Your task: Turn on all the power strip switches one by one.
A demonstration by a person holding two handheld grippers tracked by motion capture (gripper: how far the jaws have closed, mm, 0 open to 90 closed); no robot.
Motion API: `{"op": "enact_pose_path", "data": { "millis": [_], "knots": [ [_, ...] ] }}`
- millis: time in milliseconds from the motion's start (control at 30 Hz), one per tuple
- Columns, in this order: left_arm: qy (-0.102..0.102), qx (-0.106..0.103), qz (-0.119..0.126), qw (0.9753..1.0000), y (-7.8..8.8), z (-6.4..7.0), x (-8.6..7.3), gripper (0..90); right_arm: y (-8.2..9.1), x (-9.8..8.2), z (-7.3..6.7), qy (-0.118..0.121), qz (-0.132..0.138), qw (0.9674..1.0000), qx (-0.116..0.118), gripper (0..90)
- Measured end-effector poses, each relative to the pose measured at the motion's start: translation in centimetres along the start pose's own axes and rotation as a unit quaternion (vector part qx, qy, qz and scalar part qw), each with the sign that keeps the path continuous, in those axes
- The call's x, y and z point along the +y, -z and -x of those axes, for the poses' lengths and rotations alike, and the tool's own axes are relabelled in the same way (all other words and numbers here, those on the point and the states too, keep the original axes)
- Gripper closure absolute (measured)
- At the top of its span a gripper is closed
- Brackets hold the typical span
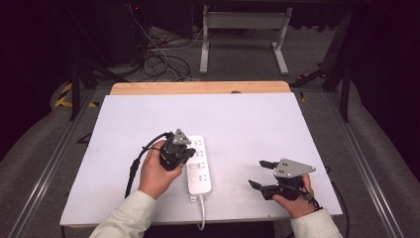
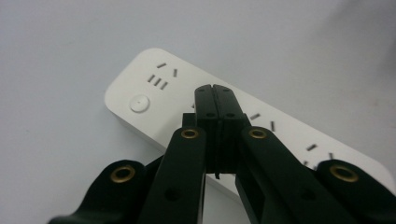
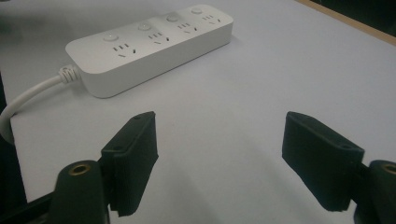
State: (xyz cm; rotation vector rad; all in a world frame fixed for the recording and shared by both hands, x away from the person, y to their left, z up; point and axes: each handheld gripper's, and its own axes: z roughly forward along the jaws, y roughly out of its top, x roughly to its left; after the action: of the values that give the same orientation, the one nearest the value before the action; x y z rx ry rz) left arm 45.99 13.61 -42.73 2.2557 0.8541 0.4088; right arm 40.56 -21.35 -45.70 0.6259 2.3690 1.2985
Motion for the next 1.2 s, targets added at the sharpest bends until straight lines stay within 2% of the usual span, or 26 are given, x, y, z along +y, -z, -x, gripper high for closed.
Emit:
{"op": "enact_pose_path", "data": {
  "millis": [33, 67, 100, 233, 600, 1100, 1200],
  "knots": [
    [0.000, 0.000, 0.000, 1.0000, 0.0, 0.0, 0.0, 90.0, 0.0, 0.0, 0.0, 0.000, 0.000, 1.0000, 0.000, 27.3],
    [0.010, -0.015, 0.003, 0.9998, -0.3, -0.4, -0.1, 90.0, 0.0, 0.0, 0.0, 0.000, 0.000, 1.0000, 0.000, 27.3],
    [0.017, -0.018, 0.003, 0.9997, -0.4, -0.6, -0.2, 90.0, 0.0, 0.0, 0.0, 0.000, 0.000, 1.0000, -0.001, 27.3],
    [0.021, -0.014, 0.000, 0.9997, -0.9, -1.2, -0.4, 90.0, 0.0, 0.0, 0.0, 0.001, 0.000, 1.0000, 0.000, 27.3],
    [0.023, -0.013, -0.009, 0.9996, -2.2, -2.0, -0.8, 90.0, 0.0, 0.0, 0.0, 0.003, -0.003, 1.0000, -0.001, 27.3],
    [0.021, -0.021, -0.023, 0.9993, -2.6, -2.1, -0.9, 90.0, -0.1, 0.0, 0.0, 0.004, -0.004, 1.0000, 0.000, 27.3],
    [0.027, -0.025, -0.022, 0.9991, -2.6, -2.1, -0.9, 90.0, -0.1, 0.0, 0.0, 0.004, -0.005, 1.0000, 0.001, 27.3]
  ]
}}
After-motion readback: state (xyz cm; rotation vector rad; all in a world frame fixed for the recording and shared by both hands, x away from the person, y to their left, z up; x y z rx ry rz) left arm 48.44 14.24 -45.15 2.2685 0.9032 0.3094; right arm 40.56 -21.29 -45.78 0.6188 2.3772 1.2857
